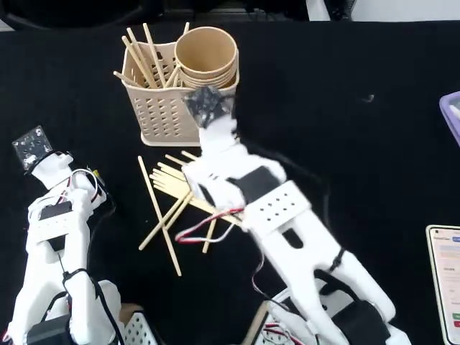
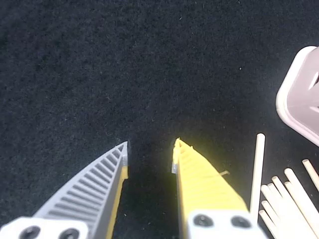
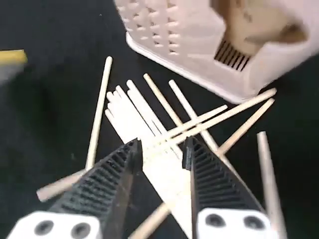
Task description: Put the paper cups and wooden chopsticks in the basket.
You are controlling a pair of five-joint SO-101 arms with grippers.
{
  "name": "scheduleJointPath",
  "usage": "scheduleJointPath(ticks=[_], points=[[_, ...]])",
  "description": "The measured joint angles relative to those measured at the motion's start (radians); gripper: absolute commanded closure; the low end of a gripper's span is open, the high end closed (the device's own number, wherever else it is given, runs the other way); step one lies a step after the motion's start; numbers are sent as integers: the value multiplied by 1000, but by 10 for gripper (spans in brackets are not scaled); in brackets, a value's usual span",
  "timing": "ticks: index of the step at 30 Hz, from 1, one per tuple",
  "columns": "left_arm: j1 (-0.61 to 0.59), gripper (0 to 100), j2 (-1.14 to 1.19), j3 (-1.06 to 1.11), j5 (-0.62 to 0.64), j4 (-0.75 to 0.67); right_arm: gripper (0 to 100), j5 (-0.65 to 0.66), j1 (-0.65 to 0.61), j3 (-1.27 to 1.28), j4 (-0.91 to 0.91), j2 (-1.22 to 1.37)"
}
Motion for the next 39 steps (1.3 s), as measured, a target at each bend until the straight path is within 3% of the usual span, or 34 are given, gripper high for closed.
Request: scheduleJointPath(ticks=[5, 14, 24, 39], points=[[0, 845, 0, 0, 0, 0, 756, -242, -40, 60, -212, 132], [0, 845, 0, 0, 0, 0, 857, -460, -40, -2, -325, 442], [0, 845, 0, 0, 0, 0, 857, -488, -5, -32, -305, 511], [0, 845, 0, 0, 0, 0, 856, -486, 18, -123, 9, 394]])
